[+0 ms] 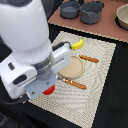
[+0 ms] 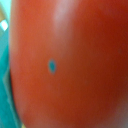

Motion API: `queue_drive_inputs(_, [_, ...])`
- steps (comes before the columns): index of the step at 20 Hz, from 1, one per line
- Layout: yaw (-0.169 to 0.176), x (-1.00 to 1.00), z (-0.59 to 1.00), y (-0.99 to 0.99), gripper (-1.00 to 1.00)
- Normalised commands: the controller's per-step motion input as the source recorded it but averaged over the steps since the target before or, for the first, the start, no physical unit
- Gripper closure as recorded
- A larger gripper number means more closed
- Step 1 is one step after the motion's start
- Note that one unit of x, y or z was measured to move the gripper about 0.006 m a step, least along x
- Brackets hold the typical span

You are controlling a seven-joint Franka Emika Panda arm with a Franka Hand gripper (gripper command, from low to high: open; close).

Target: Interact with the objects in diverse but meaningful ways.

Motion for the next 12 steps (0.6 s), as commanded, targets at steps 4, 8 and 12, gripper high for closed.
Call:
queue_drive_inputs(4, [0.088,0.32,0.86,0.76,1.00])
queue_drive_inputs(8, [0.117,0.13,0.57,0.80,1.00])
queue_drive_inputs(12, [0.115,0.14,0.62,0.81,1.00])
